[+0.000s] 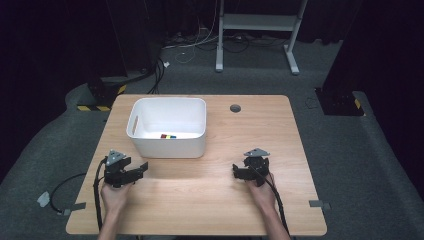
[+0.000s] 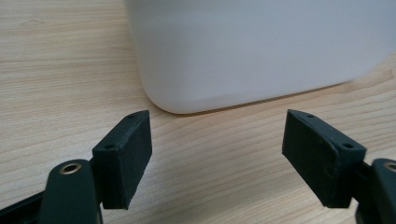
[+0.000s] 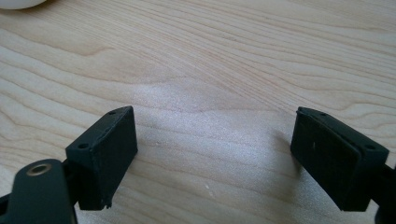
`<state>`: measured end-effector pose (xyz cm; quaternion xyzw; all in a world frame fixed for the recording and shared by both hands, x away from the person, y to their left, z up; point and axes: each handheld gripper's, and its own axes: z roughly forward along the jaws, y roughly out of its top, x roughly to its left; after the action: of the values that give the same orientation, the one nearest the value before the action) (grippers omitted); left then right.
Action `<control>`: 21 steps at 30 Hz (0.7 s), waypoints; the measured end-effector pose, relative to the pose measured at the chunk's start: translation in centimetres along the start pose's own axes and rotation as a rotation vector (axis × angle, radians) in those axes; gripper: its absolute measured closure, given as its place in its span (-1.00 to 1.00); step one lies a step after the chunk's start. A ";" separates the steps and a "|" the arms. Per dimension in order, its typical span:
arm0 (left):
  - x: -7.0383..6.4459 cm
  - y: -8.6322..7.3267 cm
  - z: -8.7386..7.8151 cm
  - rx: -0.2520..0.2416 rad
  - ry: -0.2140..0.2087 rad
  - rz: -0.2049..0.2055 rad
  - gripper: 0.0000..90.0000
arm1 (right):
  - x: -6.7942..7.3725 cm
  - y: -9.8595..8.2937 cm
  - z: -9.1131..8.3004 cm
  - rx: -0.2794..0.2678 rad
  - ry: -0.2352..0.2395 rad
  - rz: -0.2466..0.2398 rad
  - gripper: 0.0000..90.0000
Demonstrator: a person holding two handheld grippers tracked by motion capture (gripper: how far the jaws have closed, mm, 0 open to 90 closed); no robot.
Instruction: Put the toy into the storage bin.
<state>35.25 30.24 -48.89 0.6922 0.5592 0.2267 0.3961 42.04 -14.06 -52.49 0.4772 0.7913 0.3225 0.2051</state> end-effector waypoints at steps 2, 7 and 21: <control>0.1 -0.1 0.1 0.002 0.002 -0.002 -0.46 | 0.0 0.0 0.0 0.000 0.000 0.000 -0.68; 0.3 -0.2 0.2 0.002 0.012 -0.007 -0.46 | 0.0 0.0 0.0 0.000 0.000 0.000 -0.68; 0.9 -0.5 1.0 0.011 0.036 -0.018 -0.46 | 0.0 0.0 0.0 0.000 0.000 0.000 -0.68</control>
<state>35.93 30.85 -49.98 0.6852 0.5735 0.2326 0.3841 42.04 -14.06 -52.49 0.4772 0.7913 0.3226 0.2051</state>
